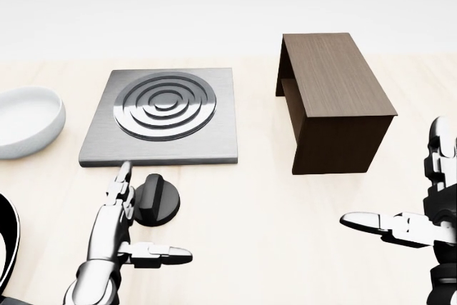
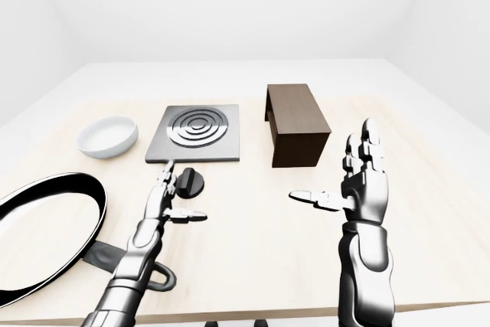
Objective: Turn on the stove.
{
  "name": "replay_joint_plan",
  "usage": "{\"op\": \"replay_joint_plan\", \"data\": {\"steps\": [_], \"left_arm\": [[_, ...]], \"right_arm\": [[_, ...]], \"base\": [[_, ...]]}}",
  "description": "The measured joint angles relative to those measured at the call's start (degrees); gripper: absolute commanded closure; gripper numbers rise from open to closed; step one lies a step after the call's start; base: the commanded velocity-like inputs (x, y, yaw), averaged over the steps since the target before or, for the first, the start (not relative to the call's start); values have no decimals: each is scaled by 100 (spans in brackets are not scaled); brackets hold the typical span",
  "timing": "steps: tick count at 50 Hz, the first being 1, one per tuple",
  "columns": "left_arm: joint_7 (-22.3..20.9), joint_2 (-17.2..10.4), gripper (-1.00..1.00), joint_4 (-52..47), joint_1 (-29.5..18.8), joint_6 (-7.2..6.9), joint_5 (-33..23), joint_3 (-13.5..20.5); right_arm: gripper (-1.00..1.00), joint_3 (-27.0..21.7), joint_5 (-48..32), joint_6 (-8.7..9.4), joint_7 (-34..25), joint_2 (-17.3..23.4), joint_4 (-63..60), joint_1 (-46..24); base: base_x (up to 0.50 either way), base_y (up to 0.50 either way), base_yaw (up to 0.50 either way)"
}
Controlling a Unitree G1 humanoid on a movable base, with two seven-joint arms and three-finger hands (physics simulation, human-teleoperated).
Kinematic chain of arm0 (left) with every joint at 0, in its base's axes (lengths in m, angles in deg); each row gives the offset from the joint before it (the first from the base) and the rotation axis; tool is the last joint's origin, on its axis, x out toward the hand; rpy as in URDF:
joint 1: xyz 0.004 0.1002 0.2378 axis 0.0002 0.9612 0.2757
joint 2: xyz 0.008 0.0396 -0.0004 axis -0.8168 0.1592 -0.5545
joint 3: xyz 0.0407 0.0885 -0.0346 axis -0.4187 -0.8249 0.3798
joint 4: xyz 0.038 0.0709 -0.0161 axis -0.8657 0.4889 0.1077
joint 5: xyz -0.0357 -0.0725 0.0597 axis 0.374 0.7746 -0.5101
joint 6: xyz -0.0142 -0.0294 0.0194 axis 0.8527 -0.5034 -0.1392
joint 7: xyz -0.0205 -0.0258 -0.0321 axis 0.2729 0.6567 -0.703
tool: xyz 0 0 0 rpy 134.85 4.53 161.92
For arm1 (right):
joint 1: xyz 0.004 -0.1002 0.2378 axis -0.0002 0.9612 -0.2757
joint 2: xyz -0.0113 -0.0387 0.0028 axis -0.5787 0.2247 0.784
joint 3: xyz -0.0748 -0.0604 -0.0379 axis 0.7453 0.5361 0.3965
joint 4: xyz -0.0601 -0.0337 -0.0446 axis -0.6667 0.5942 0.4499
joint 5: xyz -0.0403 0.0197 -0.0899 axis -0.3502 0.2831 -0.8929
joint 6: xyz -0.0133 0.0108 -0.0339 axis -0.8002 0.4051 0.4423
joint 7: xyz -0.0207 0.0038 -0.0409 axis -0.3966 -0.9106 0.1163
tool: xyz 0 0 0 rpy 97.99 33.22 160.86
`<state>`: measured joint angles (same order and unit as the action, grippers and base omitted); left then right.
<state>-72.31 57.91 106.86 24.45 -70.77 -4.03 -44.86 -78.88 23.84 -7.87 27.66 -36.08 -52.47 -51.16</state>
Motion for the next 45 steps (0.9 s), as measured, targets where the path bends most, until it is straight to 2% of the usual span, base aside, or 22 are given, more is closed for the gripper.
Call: {"op": "replay_joint_plan", "data": {"steps": [25, 35, 45], "left_arm": [[82, 90, -100, 137, 105, 0, -519, -185], [92, 111, -100, 105, 135, 0, -604, -208], [-58, 158, -100, -174, 379, 0, -566, -285]], "right_arm": [[-100, 23, -65, 0, 5, -2, 39, 9], [-100, 24, -70, 0, 5, -2, 42, 9], [-100, 37, -84, 0, 12, -3, 45, 2]], "base": [[0, 0, 0], [0, 0, 0], [0, 0, 0]]}}
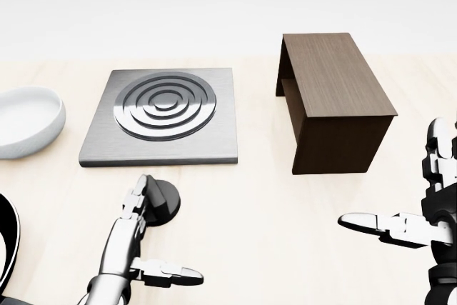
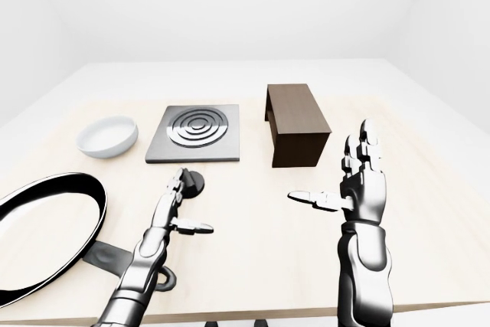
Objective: Turn on the stove.
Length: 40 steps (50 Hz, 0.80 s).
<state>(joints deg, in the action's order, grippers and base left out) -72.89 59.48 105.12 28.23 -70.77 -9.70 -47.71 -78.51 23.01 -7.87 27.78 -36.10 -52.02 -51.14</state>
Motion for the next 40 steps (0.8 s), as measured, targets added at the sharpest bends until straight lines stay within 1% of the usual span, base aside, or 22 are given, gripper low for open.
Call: {"op": "replay_joint_plan", "data": {"steps": [3, 14, 23, 30, 36, 40], "left_arm": [[-26, 9, -100, -61, 56, 0, 8, -15], [-131, 62, -100, -432, 276, -79, 16, -128], [-175, 106, -100, -570, 308, -129, 7, -209], [-147, 157, -100, -405, 69, -141, -46, -251], [-104, 198, -100, -234, -183, -126, -112, -274], [-72, 220, -100, -3, -405, -82, -147, -271]], "right_arm": [[-100, 3, -3, 0, 1, -1, -2, 0], [-100, 9, -10, 0, 0, -1, 5, -2], [-100, 6, -8, 0, -4, -2, 15, 2], [-100, 5, -5, 0, -4, -7, 13, 11], [-100, 6, -5, 0, -5, -10, 11, 17], [-100, 3, -1, 0, -6, -10, 3, 20]], "base": [[0, 0, 0], [0, 0, 0], [0, 0, 0], [0, 0, 0], [0, 0, 0], [0, 0, 0]]}}
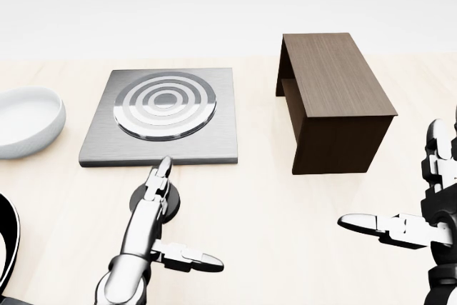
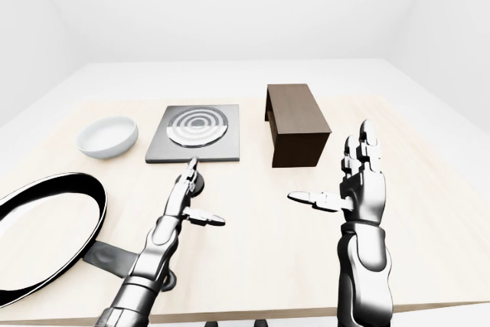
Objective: Turn on the stove.
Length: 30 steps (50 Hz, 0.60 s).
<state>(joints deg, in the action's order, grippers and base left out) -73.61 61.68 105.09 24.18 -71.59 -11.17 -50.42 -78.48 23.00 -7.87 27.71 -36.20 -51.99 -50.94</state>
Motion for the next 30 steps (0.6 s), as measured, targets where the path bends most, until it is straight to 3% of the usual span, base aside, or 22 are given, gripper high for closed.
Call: {"op": "replay_joint_plan", "data": {"steps": [9, 15, 21, 30], "left_arm": [[61, 31, -100, 305, -348, 38, -81, 11], [-41, 67, -100, -269, -243, -308, -77, -51], [-211, 94, -100, -1489, 101, -918, -20, -203], [-388, 70, -100, -3470, 586, -918, 129, -486]], "right_arm": [[-100, -1, 2, 0, -3, -2, 10, 1], [-100, 4, -1, 0, -5, -3, 22, 2], [-100, 7, 1, 0, -7, -2, 24, 2], [-100, 12, 0, 0, -9, -1, 16, -1]], "base": [[0, 0, 0], [0, 0, 0], [0, 0, 0], [0, 0, 0]]}}
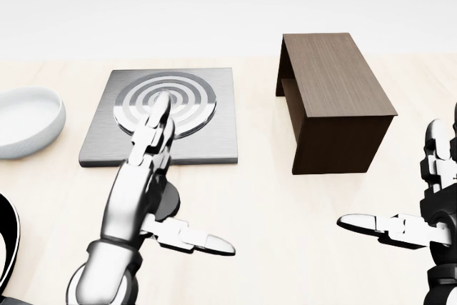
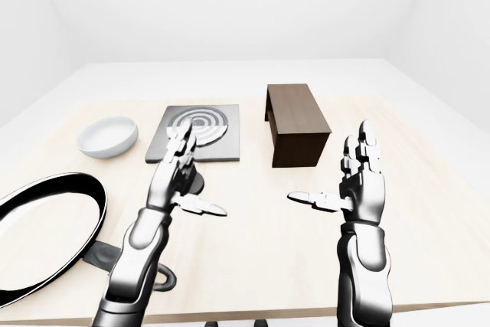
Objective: Turn on the stove.
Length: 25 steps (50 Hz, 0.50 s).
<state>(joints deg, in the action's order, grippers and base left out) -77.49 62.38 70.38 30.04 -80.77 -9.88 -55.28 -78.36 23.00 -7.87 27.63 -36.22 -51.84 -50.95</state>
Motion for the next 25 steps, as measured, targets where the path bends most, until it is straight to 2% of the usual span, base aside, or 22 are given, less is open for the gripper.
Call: {"op": "replay_joint_plan", "data": {"steps": [10, 25], "left_arm": [[-48, -125, -100, -1407, 530, 0, 159, -280], [-11, -233, -100, -2053, 866, 0, 244, -401]], "right_arm": [[-100, -2, 7, 0, -4, 1, -34, 0], [-100, -12, 14, 0, -12, -2, -45, 5]], "base": [[0, 0, 0], [0, 0, 0]]}}
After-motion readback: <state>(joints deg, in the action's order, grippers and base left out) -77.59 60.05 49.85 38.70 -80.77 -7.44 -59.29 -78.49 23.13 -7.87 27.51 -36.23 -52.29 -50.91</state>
